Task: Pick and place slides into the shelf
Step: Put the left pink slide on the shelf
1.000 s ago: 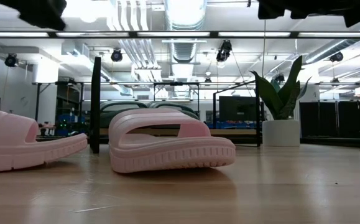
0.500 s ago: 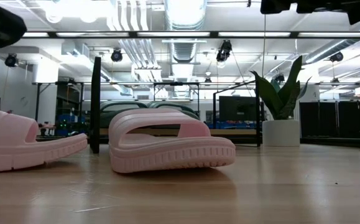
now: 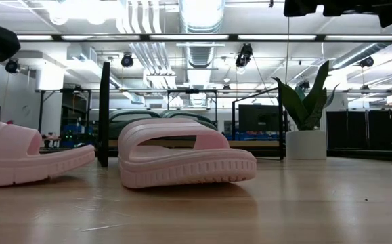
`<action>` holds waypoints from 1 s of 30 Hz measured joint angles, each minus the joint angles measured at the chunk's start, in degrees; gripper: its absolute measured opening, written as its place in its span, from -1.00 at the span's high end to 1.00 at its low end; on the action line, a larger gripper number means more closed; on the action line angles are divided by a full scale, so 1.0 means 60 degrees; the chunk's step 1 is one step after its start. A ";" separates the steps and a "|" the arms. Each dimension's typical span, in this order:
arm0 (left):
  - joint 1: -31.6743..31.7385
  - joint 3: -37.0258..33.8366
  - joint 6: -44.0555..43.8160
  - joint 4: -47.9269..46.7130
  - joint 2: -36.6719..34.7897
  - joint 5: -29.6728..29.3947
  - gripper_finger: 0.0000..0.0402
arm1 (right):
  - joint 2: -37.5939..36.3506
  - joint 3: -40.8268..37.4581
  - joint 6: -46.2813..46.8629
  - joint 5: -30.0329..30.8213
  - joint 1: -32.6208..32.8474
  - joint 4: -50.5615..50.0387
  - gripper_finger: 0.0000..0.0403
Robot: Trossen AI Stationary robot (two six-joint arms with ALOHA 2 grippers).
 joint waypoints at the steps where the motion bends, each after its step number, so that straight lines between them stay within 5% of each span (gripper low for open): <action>1: 0.0004 0.0004 0.0000 -0.0005 -0.0016 -0.0048 0.36 | 0.0000 0.0000 -0.0015 0.0000 0.0000 0.0000 0.65; 30: 0.0036 -0.0455 0.1483 -0.0219 -0.0171 -0.1960 0.36 | 0.0000 0.0000 -0.0071 -0.0002 0.0000 0.0007 0.68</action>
